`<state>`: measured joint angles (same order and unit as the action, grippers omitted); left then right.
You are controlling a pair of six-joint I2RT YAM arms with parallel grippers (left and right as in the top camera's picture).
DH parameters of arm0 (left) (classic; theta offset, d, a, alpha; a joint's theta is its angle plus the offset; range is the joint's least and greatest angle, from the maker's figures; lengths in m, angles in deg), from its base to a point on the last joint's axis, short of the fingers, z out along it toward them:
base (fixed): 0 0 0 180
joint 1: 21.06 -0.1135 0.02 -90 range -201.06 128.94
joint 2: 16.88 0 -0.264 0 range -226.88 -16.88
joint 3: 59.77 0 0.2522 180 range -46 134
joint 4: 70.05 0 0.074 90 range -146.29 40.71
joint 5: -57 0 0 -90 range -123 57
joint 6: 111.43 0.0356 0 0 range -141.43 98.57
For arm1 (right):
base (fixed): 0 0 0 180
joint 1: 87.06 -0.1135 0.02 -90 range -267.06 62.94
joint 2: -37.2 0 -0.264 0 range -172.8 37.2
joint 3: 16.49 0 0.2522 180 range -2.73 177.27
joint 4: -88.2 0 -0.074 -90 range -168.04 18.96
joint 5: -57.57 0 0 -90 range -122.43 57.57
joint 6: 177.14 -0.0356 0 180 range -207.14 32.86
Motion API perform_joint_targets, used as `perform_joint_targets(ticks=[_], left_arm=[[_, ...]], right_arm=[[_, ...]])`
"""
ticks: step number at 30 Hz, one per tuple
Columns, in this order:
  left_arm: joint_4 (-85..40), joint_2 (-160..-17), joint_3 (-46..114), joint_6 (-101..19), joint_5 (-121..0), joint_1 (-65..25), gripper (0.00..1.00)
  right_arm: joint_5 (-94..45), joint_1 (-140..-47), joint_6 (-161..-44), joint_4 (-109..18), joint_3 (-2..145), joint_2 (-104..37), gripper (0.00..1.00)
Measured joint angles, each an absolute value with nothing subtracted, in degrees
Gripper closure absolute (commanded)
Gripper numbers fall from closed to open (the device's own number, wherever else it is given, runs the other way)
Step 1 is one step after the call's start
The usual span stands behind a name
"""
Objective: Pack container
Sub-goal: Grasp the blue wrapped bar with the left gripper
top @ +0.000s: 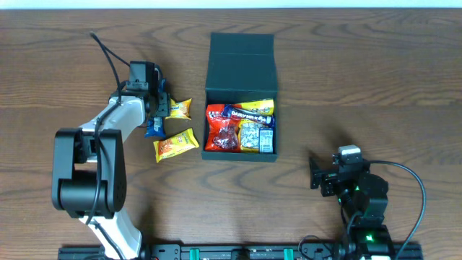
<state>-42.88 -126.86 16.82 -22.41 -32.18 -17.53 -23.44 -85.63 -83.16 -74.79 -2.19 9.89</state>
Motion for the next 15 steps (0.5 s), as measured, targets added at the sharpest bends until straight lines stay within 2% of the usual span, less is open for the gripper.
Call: perform_joint_targets(ticks=[4,7,9,11,15], left_arm=[[-43.51,-127.10,17.02,-22.17,-32.62,-17.53,0.48],[-44.69,-127.36,17.02,-22.06,-32.60,-17.53,0.56],[-45.26,-127.47,17.02,-21.79,-32.57,-17.53,0.57],[-45.79,-127.60,17.02,-21.79,-32.62,-17.53,0.64],[-46.27,-127.67,17.02,-21.60,-32.68,-17.53,0.65]], right_arm=[[-23.44,-85.63,-83.16,-74.79,-2.19,9.89,0.01],[-23.44,-85.63,-83.16,-74.79,-2.19,9.89,0.01],[-23.44,-85.63,-83.16,-74.79,-2.19,9.89,0.01],[-23.44,-85.63,-83.16,-74.79,-2.19,9.89,0.01],[-23.44,-85.63,-83.16,-74.79,-2.19,9.89,0.01]])
